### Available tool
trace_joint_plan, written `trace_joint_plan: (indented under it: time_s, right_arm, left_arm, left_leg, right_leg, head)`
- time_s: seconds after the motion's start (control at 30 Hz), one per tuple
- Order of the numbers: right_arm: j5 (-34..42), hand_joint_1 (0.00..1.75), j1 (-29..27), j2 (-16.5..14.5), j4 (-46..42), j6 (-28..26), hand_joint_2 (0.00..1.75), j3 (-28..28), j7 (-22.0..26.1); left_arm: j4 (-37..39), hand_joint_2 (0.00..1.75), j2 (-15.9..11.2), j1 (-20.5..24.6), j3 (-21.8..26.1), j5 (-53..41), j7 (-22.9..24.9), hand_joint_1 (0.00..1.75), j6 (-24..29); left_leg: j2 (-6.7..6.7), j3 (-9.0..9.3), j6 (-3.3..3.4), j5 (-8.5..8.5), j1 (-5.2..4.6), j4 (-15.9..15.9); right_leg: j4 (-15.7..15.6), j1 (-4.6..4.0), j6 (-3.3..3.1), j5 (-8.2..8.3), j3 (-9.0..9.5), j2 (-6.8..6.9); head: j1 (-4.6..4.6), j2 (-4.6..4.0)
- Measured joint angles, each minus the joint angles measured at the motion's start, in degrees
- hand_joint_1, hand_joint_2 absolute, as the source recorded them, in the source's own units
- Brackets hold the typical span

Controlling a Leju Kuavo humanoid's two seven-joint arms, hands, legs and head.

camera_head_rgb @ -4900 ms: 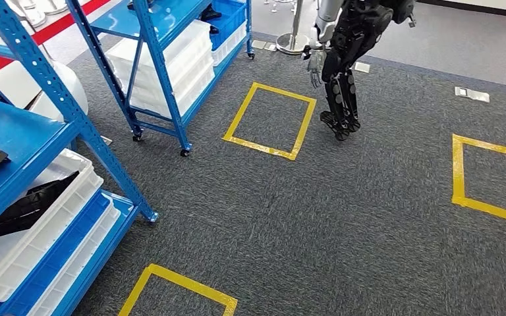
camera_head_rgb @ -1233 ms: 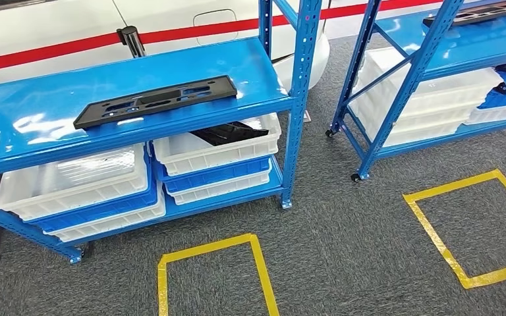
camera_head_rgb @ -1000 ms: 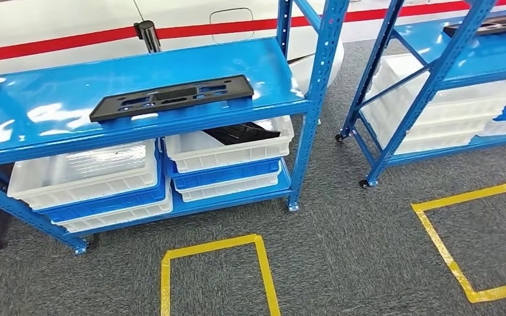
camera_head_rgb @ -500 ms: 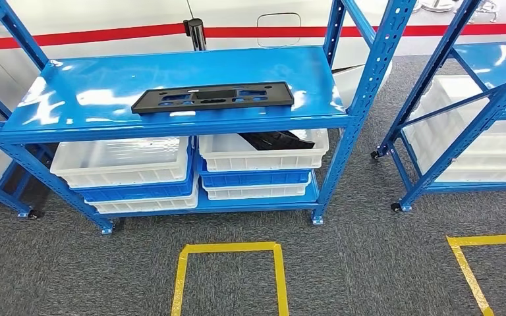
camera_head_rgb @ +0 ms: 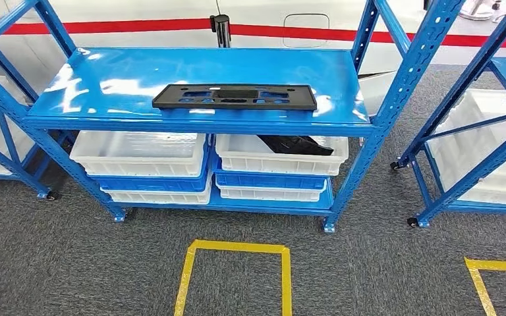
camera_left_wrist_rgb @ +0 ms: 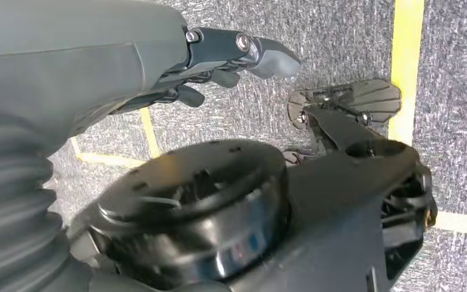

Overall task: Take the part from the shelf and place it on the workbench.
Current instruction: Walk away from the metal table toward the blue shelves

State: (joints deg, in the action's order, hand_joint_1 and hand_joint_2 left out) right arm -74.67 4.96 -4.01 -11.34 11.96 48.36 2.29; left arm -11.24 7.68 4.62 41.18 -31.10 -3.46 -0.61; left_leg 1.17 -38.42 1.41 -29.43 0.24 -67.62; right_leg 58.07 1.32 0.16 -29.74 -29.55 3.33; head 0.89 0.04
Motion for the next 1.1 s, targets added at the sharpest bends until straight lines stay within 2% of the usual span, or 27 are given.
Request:
trace_joint_plan:
  time_s: [0.03,0.07,0.1,0.13,0.2,0.23,0.27,0.3,0.37,0.4,0.43,0.47,0.53,0.6,0.67,0.73,0.77,0.8,0.83,0.9,0.93,0.97,1.0,1.1]
  right_arm:
    - [-0.03,0.0,0.1,-0.14,-0.01,-0.07,0.0,-0.06,0.15]
    - [-0.07,0.0,0.21,-0.25,-0.01,-0.14,0.0,-0.13,0.32]
    - [-0.12,0.0,0.25,-0.35,-0.02,-0.21,0.0,-0.16,0.48]
    - [-0.15,0.0,0.29,-0.38,-0.02,-0.28,0.0,-0.18,0.6]
    - [-0.16,0.0,0.24,-0.36,-0.02,-0.29,0.0,-0.19,0.63]
    - [-0.16,0.0,0.22,-0.34,-0.02,-0.29,0.0,-0.19,0.64]
    - [-0.17,0.0,0.17,-0.31,-0.02,-0.29,0.0,-0.19,0.64]
    - [-0.18,0.0,0.12,-0.25,-0.02,-0.29,0.0,-0.19,0.64]
    - [-0.38,0.0,0.11,-0.09,-0.02,-0.44,0.0,-0.19,0.64]
    - [-0.68,0.0,0.17,-0.07,-0.02,-0.71,0.0,-0.26,0.63]
    - [-1.05,0.0,0.29,-0.08,-0.02,-1.08,0.0,-0.4,0.62]
    - [-1.43,0.0,0.44,-0.1,-0.03,-1.52,0.0,-0.6,0.53]
    - [-1.91,0.0,0.65,-0.15,-0.03,-2.38,0.0,-1.02,0.02]
    - [-2.08,0.0,0.68,-0.16,-0.05,-3.22,0.0,-1.26,-0.67]
    - [-2.16,0.0,0.62,-0.17,-0.08,-3.81,0.0,-1.47,-1.15]
    - [-2.17,0.0,0.52,-0.19,-0.08,-4.16,0.0,-1.6,-1.52]
    - [-2.15,0.0,0.47,-0.19,-0.08,-4.29,0.0,-1.61,-1.65]
    - [-2.14,0.0,0.44,-0.19,-0.08,-4.39,0.44,-1.61,-1.73]
    - [-2.12,0.0,0.44,-0.2,-0.08,-4.44,0.87,-1.61,-1.83]
    - [-2.1,0.0,0.49,-0.28,-0.09,-4.44,1.75,-1.61,-2.31]
    - [-2.07,0.0,0.51,-0.33,-0.09,-4.47,1.75,-1.61,-2.71]
    - [-1.91,0.0,0.5,-0.37,-0.1,-4.51,1.75,-1.69,-3.08]
    - [-1.53,0.0,0.44,-0.39,-0.17,-4.58,1.75,-1.95,-3.38]
    - [1.22,0.0,0.01,-0.27,-0.52,-4.99,0.44,-3.75,-3.64]
  left_arm:
    - [-0.01,1.75,-0.05,0.06,0.02,-0.09,-0.01,0.0,0.0]
    - [-0.01,1.75,-0.09,0.09,0.04,-0.21,-0.04,0.0,0.01]
    - [-0.02,1.75,-0.14,0.13,0.07,-0.31,-0.07,0.0,0.01]
    - [-0.02,1.75,-0.15,0.14,0.09,-0.4,-0.09,0.0,0.01]
    - [-0.02,1.75,-0.13,0.23,0.17,-0.5,-0.12,0.0,-0.01]
    - [-0.02,1.75,-0.12,0.25,0.26,-0.54,-0.13,0.0,-0.02]
    - [-0.02,1.75,-0.11,0.22,0.36,-0.55,-0.13,0.0,-0.03]
    - [-0.02,1.75,-0.09,0.18,0.43,-0.55,-0.13,0.0,-0.04]
    - [-0.02,1.75,-0.02,0.09,0.51,-0.57,-0.19,0.0,-0.07]
    - [-0.02,1.75,0.01,0.06,0.52,-0.59,-0.32,0.0,-0.1]
    - [-0.02,1.75,0.02,0.03,0.54,-0.62,-0.51,0.0,-0.14]
    - [-0.02,1.75,0.02,0.0,0.55,-0.64,-0.72,0.0,-0.19]
    - [-0.02,1.75,0.0,-0.04,0.6,-0.68,-0.98,0.0,-0.36]
    - [-0.02,1.75,-0.04,-0.07,0.65,-0.77,-1.02,0.0,-0.51]
    - [-0.02,1.75,-0.05,-0.03,0.67,-0.9,-1.02,0.0,-0.56]
    - [-0.02,1.75,-0.03,0.01,0.72,-0.96,-1.04,0.0,-0.61]
    - [-0.02,1.75,-0.02,0.02,0.75,-0.97,-1.05,0.0,-0.63]
    - [-0.02,1.75,-0.01,0.04,0.79,-0.96,-1.07,0.0,-0.66]
    - [-0.02,1.75,-0.01,0.05,0.83,-0.97,-1.08,0.0,-0.67]
    - [-0.02,1.75,-0.01,0.12,0.88,-1.04,-1.08,0.0,-0.68]
    - [-0.02,1.75,-0.02,0.17,0.92,-1.09,-1.08,0.0,-0.69]
    - [-0.02,1.75,-0.02,0.2,0.92,-1.11,-1.08,0.0,-0.69]
    - [-0.02,1.75,-0.04,0.16,0.83,-1.0,-1.05,0.0,-0.69]
    - [-0.21,1.75,-0.16,-0.49,-0.09,0.1,-0.86,0.0,-0.67]
  left_leg:
    - [0.38,2.22,0.72,1.83,-0.14,4.54]
    - [0.73,4.55,1.43,3.63,-0.37,9.11]
    - [0.58,5.48,1.93,3.94,-0.5,10.82]
    - [-0.32,6.0,2.18,4.29,-0.32,11.54]
    - [-1.56,6.2,2.39,4.35,-0.36,11.67]
    - [-2.29,6.21,2.4,4.3,-0.39,11.65]
    - [-3.01,6.25,2.37,4.24,-0.41,11.63]
    - [-3.69,6.34,2.28,4.17,-0.39,11.6]
    - [-4.7,6.63,1.88,3.9,-0.37,11.44]
    - [-5.04,6.72,1.55,3.64,-0.49,11.25]
    - [-5.23,6.76,1.22,3.38,-0.61,11.08]
    - [-5.34,6.73,0.94,3.17,-0.76,10.93]
    - [-5.33,6.67,0.62,2.92,-0.71,10.77]
    - [-4.19,6.25,0.17,1.94,-0.53,9.49]
    - [-2.34,3.7,-0.54,-1.29,-0.29,3.97]
    - [-1.48,-0.45,-1.06,-4.73,0.04,-4.06]
    - [-1.37,-1.76,-1.14,-5.13,0.15,-6.35]
    - [-1.33,-1.99,-1.09,-4.39,0.22,-6.46]
    - [-1.3,-0.98,-0.89,-2.61,0.25,-4.12]
    - [-1.03,3.06,-0.08,1.39,0.07,4.22]
    - [-0.82,4.65,0.33,2.5,-0.12,7.54]
    - [-0.65,5.55,0.66,2.88,-0.34,9.46]
    - [-0.57,5.76,0.86,2.69,-0.53,10.01]
    - [-0.88,6.35,1.58,3.18,-0.4,11.03]
  right_leg:
    - [-0.23,-0.29,0.43,-0.37,0.46,0.83]
    - [-0.07,-0.51,0.83,-0.91,0.9,1.07]
    - [0.93,-0.66,1.11,-1.73,0.74,0.64]
    - [3.04,-0.71,1.14,-2.85,-0.06,-0.3]
    - [10.47,-0.49,0.79,-5.74,-3.94,-2.5]
    - [13.64,-0.43,0.89,-6.64,-5.92,-2.87]
    - [15.05,-0.38,1.25,-6.61,-7.14,-3.01]
    - [14.1,-0.34,1.83,-5.52,-7.21,-3.07]
    - [6.57,-0.04,3.01,-1.42,-4.46,-3.19]
    - [2.87,0.09,3.17,0.3,-3.01,-3.32]
    - [0.4,0.16,2.91,1.41,-1.96,-3.45]
    - [-0.63,0.14,2.4,1.85,-1.54,-3.56]
    - [-0.58,0.13,1.32,1.97,-1.38,-3.59]
    - [-0.68,0.33,0.65,2.06,-1.24,-3.49]
    - [-0.73,0.33,0.1,2.01,-1.14,-3.26]
    - [-0.71,0.17,-0.16,1.88,-1.16,-2.91]
    - [-0.71,0.1,-0.22,1.83,-1.14,-2.76]
    - [-0.71,0.05,-0.26,1.78,-1.08,-2.65]
    - [-0.72,0.0,-0.3,1.74,-0.97,-2.6]
    - [-0.73,-0.15,-0.24,1.6,-0.7,-2.58]
    - [-0.74,-0.28,-0.1,1.49,-0.63,-2.56]
    - [-0.76,-0.37,0.09,1.38,-0.6,-2.48]
    - [-0.83,-0.43,0.32,1.3,-0.57,-2.37]
    - [-0.4,-0.58,1.03,0.83,-0.66,-2.24]
  head:
    - [0.03,0.0]
    - [-0.05,-0.01]
    - [-0.13,-0.01]
    - [-0.28,-0.01]
    - [-0.44,-0.01]
    - [-0.49,0.0]
    - [-0.48,0.0]
    - [-0.49,-0.01]
    - [-0.51,-0.02]
    - [-0.57,-0.02]
    - [-0.56,-0.02]
    - [-0.53,-0.01]
    - [-0.37,-0.01]
    - [-0.19,-0.01]
    - [0.02,-0.01]
    - [0.1,0.0]
    - [0.1,-0.01]
    - [0.11,-0.01]
    - [0.11,-0.01]
    - [0.1,0.0]
    - [0.08,0.0]
    - [0.08,0.0]
    - [0.06,0.0]
    - [0.01,-0.01]
